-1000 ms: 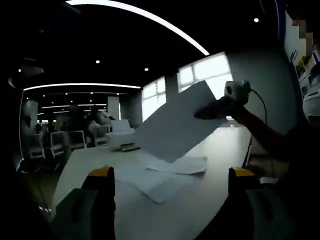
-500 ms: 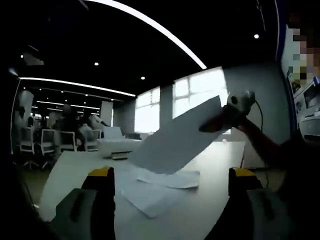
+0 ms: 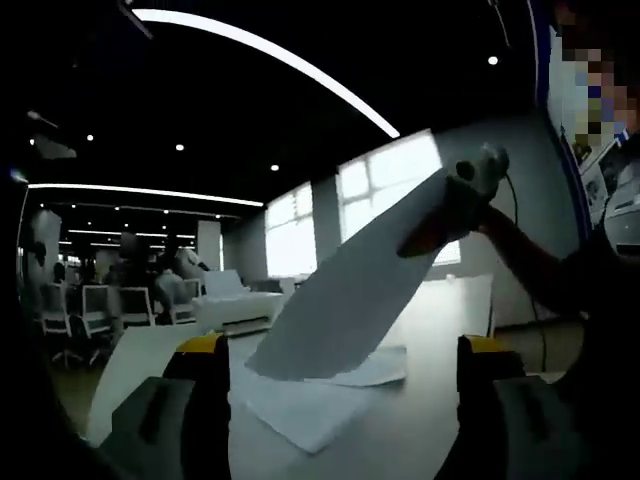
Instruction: Organize the stack of printing papers by aligning and flattening the scattered papers on the table
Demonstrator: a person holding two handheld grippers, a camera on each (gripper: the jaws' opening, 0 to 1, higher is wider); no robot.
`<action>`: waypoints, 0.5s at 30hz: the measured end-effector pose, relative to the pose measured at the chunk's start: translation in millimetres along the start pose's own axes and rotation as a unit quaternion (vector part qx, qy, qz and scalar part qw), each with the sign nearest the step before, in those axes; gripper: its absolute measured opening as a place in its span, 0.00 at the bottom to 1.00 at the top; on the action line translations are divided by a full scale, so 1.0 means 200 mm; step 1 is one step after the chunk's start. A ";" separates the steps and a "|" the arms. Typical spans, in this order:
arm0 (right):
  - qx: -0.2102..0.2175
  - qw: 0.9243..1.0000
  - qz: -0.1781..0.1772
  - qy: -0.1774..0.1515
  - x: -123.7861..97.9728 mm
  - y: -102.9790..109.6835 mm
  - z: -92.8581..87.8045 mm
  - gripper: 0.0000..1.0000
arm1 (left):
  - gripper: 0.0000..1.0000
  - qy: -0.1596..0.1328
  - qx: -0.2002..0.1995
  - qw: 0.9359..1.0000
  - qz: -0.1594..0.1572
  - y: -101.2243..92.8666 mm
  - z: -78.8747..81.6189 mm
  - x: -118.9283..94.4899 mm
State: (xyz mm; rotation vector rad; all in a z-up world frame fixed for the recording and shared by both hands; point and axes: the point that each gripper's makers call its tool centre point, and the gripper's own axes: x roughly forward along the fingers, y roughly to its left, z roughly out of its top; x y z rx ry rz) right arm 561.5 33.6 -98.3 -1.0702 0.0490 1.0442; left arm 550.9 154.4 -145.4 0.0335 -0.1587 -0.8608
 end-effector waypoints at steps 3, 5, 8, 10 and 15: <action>-0.006 1.000 0.017 0.009 0.03 0.03 0.00 0.00 | 0.97 0.001 0.008 1.000 -0.002 -0.01 0.00 0.01; -0.014 0.999 0.023 0.017 0.05 0.04 -0.01 0.00 | 0.97 0.003 0.009 1.000 -0.003 -0.01 -0.01 0.02; -0.026 0.999 0.035 0.027 0.08 0.08 0.00 0.00 | 0.96 0.003 0.007 1.000 -0.005 -0.02 -0.01 0.04; -0.034 0.998 0.046 0.025 0.09 0.11 0.02 0.00 | 0.94 0.000 0.030 1.000 0.007 -0.01 0.01 0.04; -0.046 0.997 0.066 0.021 0.12 0.17 0.08 0.00 | 0.95 0.000 0.071 0.997 0.003 -0.06 0.04 0.06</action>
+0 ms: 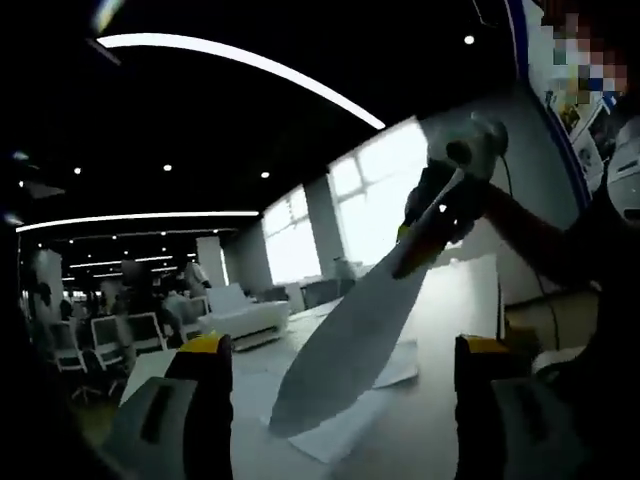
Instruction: Organize the stack of printing papers by aligning and flattening the scattered papers on the table
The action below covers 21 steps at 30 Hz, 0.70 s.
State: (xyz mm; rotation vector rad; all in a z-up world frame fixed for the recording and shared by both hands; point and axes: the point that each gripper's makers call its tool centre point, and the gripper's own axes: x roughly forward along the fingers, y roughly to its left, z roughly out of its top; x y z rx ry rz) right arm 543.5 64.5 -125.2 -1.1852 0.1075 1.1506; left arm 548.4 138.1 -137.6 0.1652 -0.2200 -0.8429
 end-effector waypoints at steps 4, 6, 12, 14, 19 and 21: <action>-0.014 1.000 0.009 0.005 0.03 0.01 0.04 0.00 | 0.94 0.000 0.003 1.000 -0.009 -0.02 0.01 0.03; -0.025 1.000 0.010 0.013 0.04 0.01 0.05 0.00 | 0.93 0.001 0.005 1.000 -0.010 -0.03 0.01 0.04; -0.049 0.998 0.020 0.027 0.07 0.02 0.08 0.00 | 0.92 -0.013 0.006 1.000 -0.018 -0.05 0.05 0.06; -0.055 0.998 0.023 0.025 0.07 0.02 0.10 0.00 | 0.91 -0.010 0.008 1.000 -0.019 -0.04 0.05 0.07; -0.058 0.998 0.020 0.009 0.08 0.00 0.15 0.00 | 0.86 0.013 0.019 1.000 -0.009 -0.03 -0.03 0.10; -0.061 0.998 0.015 0.007 0.09 -0.01 0.16 0.00 | 0.84 0.021 0.020 1.000 -0.005 -0.02 -0.05 0.11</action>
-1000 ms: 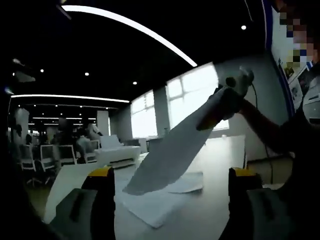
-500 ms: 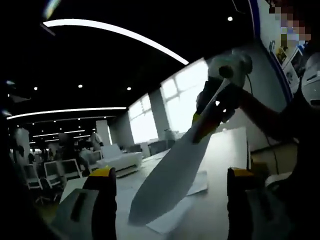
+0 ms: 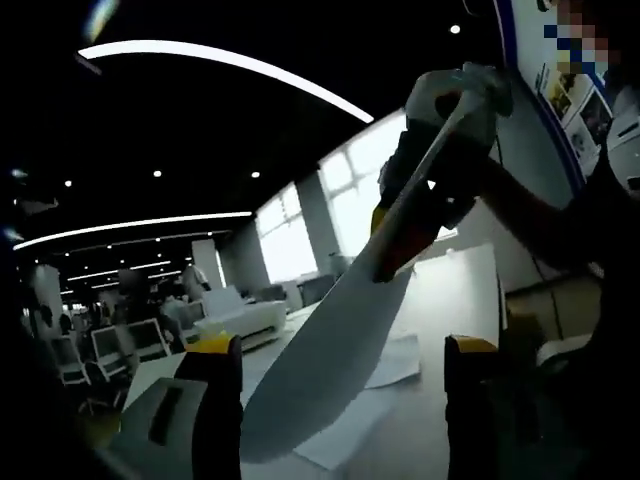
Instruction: Organize the stack of printing papers by aligning and flattening the scattered papers on the table
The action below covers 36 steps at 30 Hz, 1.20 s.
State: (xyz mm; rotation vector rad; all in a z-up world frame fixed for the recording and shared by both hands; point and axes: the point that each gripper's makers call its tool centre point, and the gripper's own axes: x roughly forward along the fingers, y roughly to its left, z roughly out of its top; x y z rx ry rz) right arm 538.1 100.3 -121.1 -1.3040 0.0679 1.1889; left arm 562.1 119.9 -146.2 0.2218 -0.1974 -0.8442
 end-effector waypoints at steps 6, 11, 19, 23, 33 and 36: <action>-0.010 1.000 -0.013 -0.006 0.00 -0.01 0.03 0.00 | 0.69 0.007 -0.005 1.000 0.002 0.01 -0.05 0.01; -0.020 1.000 -0.015 -0.014 0.00 -0.01 0.04 0.00 | 0.61 0.030 0.011 0.999 0.016 0.04 -0.13 0.01; -0.023 0.999 -0.008 -0.024 0.00 0.02 0.03 0.00 | 0.36 0.043 0.032 0.998 0.014 0.04 -0.17 0.01; -0.017 1.000 -0.008 -0.025 0.00 0.04 0.01 0.00 | 0.27 0.041 0.038 0.998 0.007 0.02 -0.17 0.01; -0.013 0.999 -0.015 -0.040 0.01 0.02 0.01 0.00 | 0.06 0.024 0.016 1.000 -0.008 0.00 -0.15 0.00; -0.019 0.999 -0.025 -0.043 0.03 0.01 0.01 0.00 | 0.06 0.024 -0.005 1.000 -0.012 0.00 -0.15 0.00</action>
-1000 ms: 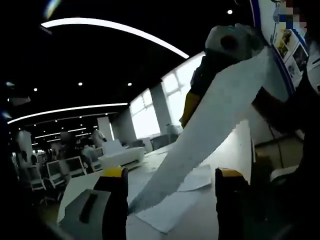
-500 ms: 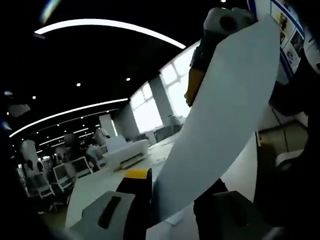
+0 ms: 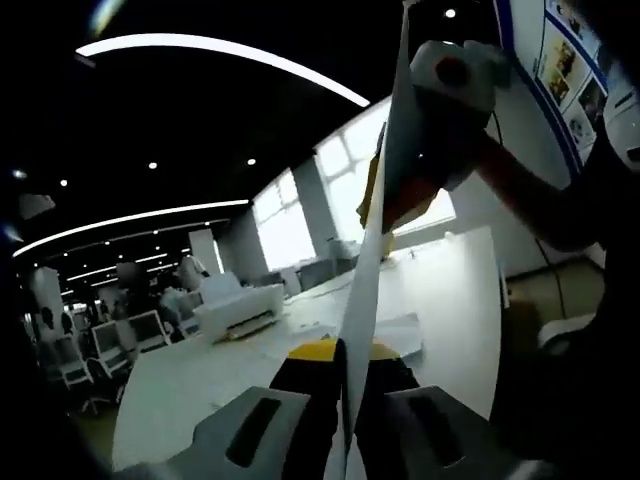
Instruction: Organize the stack of printing papers by aligning and flattening the scattered papers on the table
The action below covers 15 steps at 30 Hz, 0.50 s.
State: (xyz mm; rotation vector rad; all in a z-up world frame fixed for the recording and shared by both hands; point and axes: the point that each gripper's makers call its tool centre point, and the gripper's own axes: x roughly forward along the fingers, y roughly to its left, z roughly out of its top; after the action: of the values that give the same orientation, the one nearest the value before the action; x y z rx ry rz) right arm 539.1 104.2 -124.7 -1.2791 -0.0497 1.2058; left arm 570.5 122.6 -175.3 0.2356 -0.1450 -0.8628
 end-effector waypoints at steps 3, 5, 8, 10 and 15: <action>-0.001 1.000 -0.015 -0.004 0.00 -0.03 0.00 0.03 | 0.06 -0.003 -0.033 0.999 -0.001 0.00 0.00 -0.01; -0.002 0.998 -0.054 -0.018 0.00 -0.09 0.01 0.11 | 0.05 -0.010 -0.062 0.998 -0.005 -0.01 0.00 -0.02; -0.002 0.996 -0.087 -0.036 -0.02 -0.14 0.00 0.19 | 0.05 -0.028 -0.099 0.995 -0.011 0.00 0.01 -0.03; 0.013 0.993 -0.112 -0.042 -0.03 -0.19 -0.02 0.25 | 0.05 -0.032 -0.108 0.994 -0.008 0.01 0.01 -0.03; 0.034 0.985 -0.169 -0.025 -0.08 -0.30 -0.13 0.32 | 0.05 -0.029 -0.105 0.994 0.004 0.05 -0.01 -0.05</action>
State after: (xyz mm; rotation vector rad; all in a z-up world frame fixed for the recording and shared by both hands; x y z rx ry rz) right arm 587.6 86.3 -81.0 -1.1272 -0.2502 0.9370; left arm 571.8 135.6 -175.2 0.0135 -0.1077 -0.8705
